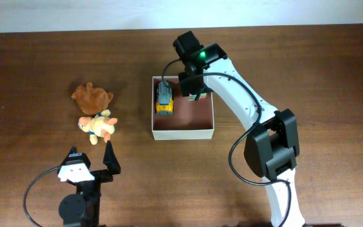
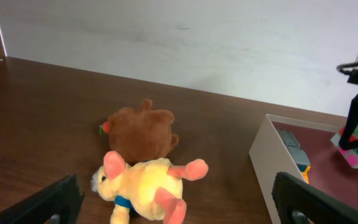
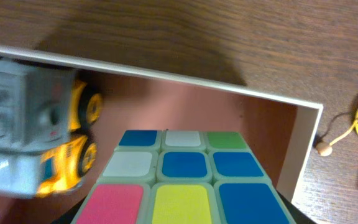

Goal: Pack container
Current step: 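Carry the Rubik's cube left over the box and lower it, then release the cube beside the toy car and open the right gripper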

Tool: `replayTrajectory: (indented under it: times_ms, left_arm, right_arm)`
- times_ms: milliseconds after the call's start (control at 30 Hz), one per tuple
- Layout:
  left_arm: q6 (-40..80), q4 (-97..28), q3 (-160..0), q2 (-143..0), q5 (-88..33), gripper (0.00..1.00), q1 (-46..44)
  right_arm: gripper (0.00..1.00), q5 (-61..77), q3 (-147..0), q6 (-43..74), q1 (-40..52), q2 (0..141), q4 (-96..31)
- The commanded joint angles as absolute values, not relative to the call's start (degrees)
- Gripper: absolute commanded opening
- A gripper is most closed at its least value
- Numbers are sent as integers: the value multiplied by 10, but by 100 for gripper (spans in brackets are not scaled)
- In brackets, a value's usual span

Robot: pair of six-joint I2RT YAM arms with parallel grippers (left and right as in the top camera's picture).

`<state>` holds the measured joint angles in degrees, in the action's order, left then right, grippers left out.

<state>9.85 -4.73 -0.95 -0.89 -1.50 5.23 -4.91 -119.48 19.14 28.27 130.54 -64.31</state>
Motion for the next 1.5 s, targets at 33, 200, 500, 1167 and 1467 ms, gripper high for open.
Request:
replayTrajectory:
  times_ms: [33, 200, 500, 1167, 1467]
  left_arm:
    - [87, -47, -6, -4, -17, 99, 53]
    - [87, -47, -6, -4, -17, 99, 53]
    - [87, -47, -6, -4, -17, 99, 53]
    - [87, -47, -6, -4, -17, 99, 53]
    - [87, -47, -6, -4, -17, 99, 53]
  right_arm:
    - [47, -104, -1157, 231, 284, 1310, -609]
    - [47, -112, -1143, 248, 284, 1310, -588]
    - [66, -112, -1143, 242, 284, 1310, -580]
    - [56, 4, -1169, 193, 300, 1309, -578]
    - [30, 2, -1146, 193, 305, 1309, -551]
